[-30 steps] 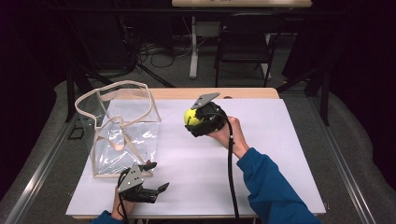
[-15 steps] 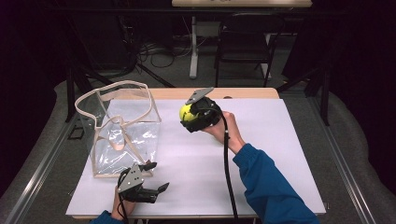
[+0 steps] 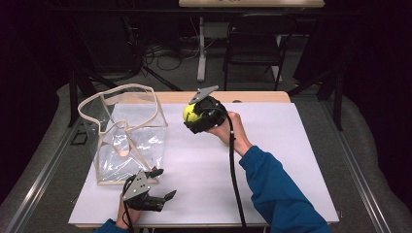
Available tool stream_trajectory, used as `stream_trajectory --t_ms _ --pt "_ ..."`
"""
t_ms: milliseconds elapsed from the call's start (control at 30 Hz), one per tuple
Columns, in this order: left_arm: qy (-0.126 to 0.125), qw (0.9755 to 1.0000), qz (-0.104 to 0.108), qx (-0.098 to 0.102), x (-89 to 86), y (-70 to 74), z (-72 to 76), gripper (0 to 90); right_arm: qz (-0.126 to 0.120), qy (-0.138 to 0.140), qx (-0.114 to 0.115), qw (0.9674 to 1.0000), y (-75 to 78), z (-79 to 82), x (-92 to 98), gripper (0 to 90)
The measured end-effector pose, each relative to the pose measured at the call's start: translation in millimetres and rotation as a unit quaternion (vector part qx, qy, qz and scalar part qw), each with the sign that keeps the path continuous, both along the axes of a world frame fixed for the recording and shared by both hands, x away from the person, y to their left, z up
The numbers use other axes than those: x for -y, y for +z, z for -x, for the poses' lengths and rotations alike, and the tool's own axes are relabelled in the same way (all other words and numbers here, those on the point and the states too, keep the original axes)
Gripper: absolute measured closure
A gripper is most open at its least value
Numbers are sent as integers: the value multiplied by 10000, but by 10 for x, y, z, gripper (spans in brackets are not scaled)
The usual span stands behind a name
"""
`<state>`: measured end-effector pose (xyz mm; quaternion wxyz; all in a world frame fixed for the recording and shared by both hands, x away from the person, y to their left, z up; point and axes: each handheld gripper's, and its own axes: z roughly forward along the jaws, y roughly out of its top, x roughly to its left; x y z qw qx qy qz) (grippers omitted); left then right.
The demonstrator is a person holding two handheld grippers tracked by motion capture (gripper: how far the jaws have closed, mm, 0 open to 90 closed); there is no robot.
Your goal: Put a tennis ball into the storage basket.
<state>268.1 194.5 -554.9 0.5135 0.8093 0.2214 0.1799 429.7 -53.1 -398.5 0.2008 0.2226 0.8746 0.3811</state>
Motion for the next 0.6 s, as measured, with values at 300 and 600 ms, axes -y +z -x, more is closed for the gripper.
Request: stream_trajectory --t_ms 300,600 --pt "8 10000 12 11 4 -1 2 159 16 6 6 10000 15 -47 -64 258" --pt "2 10000 10 13 4 -2 3 159 -25 44 56 10000 67 -93 -167 258"
